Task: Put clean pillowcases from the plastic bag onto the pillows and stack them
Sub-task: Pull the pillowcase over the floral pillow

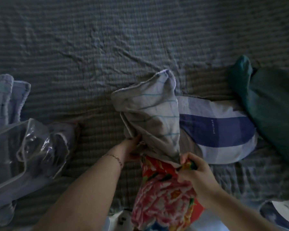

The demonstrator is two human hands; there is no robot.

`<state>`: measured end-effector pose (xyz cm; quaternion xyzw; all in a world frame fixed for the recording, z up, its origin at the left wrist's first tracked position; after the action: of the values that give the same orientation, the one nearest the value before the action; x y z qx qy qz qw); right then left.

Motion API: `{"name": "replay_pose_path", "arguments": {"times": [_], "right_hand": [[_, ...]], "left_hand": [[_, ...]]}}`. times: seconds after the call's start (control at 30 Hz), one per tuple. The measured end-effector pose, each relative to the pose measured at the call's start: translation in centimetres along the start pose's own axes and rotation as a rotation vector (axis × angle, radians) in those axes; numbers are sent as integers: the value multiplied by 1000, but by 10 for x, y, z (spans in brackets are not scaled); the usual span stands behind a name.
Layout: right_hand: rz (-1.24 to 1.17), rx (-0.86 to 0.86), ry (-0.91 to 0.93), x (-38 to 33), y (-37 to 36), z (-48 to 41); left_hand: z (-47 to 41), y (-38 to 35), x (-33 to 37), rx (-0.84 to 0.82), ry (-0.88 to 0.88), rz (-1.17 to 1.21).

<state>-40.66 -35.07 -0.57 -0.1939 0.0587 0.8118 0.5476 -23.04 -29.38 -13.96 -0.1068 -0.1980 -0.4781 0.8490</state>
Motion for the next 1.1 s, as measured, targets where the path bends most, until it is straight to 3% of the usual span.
{"name": "replay_pose_path", "arguments": {"times": [0.1,0.2,0.27,0.33,0.43,0.67,0.83,0.97,1.03,1.1], "right_hand": [[-164,-9,-58,2,12,-15],[-189,-11,-52,-5,13,-21],[-191,-51,-52,-11,4,-21],[-180,-99,-34,-19,-10,-19],[-148,-157,-2,-33,-24,-17],[-148,-172,65,-68,-15,-12],[-54,-9,76,-77,15,-20],[-93,-30,-8,-34,-5,-48],[-22,-19,-88,-5,-10,-63],[33,17,-187,24,1,-77]], "left_hand": [[-15,-1,-16,110,-78,170],[-9,18,-32,237,-4,130],[-5,21,-49,182,147,255],[8,-2,-53,-41,268,235],[16,-32,-46,-194,207,124],[29,-41,11,-126,61,568],[93,34,91,103,-257,401],[164,30,145,131,-619,155],[181,10,141,132,-677,-40],[175,-14,110,137,-596,-176]]}}
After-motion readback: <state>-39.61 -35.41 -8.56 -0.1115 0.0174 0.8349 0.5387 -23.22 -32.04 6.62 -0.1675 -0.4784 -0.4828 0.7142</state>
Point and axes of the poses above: each hand's wrist, its own z-axis away from the middle knuckle, its own y-axis out of the back of the hand, x = y × z, the point moved 8 cm from there along -z, towards the middle knuckle, and after that the axes turned 13 degrees about -y, right-handed, at the moved point
